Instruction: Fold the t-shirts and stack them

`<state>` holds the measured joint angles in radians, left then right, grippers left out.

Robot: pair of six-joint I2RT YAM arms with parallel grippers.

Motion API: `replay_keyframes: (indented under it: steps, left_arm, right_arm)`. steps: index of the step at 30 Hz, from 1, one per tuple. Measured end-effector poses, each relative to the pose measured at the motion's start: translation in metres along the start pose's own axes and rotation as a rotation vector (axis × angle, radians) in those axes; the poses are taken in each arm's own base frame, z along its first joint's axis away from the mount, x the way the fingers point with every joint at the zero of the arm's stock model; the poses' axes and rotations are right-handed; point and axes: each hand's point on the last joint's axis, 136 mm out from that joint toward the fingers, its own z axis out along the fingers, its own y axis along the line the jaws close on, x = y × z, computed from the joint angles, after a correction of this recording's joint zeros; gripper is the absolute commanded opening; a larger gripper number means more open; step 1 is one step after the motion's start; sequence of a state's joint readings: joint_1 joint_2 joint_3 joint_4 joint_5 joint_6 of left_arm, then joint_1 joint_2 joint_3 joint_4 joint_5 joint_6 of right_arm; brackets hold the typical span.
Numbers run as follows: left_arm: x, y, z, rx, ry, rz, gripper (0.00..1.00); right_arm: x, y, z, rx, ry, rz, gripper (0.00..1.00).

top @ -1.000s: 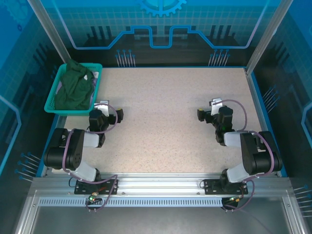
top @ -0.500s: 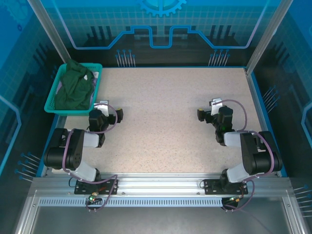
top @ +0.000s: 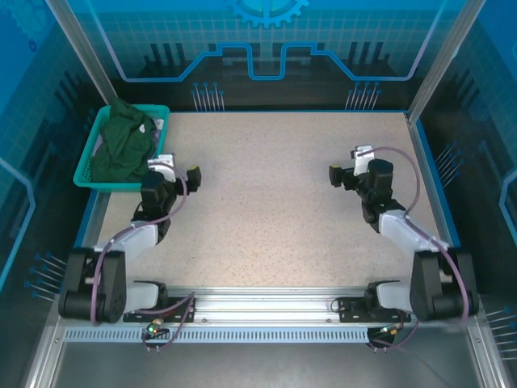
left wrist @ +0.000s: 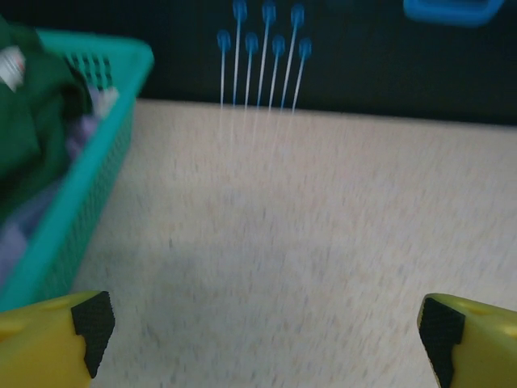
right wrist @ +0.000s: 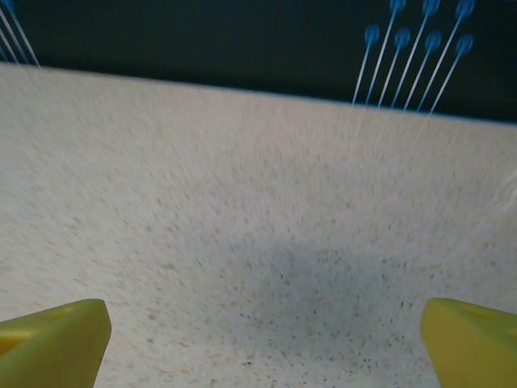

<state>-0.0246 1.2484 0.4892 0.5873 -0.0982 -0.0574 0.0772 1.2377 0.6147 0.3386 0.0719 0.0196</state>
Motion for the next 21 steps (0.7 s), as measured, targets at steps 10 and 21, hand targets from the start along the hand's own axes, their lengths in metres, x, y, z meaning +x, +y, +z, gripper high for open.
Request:
replay_keyframes:
  steps: [10, 21]
  left_arm:
    - [-0.205, -0.035, -0.037, 0.081, -0.252, -0.149, 0.99]
    - [-0.219, -0.016, -0.001, 0.028, -0.188, -0.341, 0.99]
  right_arm:
    - [-0.116, -0.01, -0.068, -0.02, -0.072, 0.268, 1.0]
    - [-0.086, 0.031, -0.062, -0.171, 0.21, 0.613, 0.97]
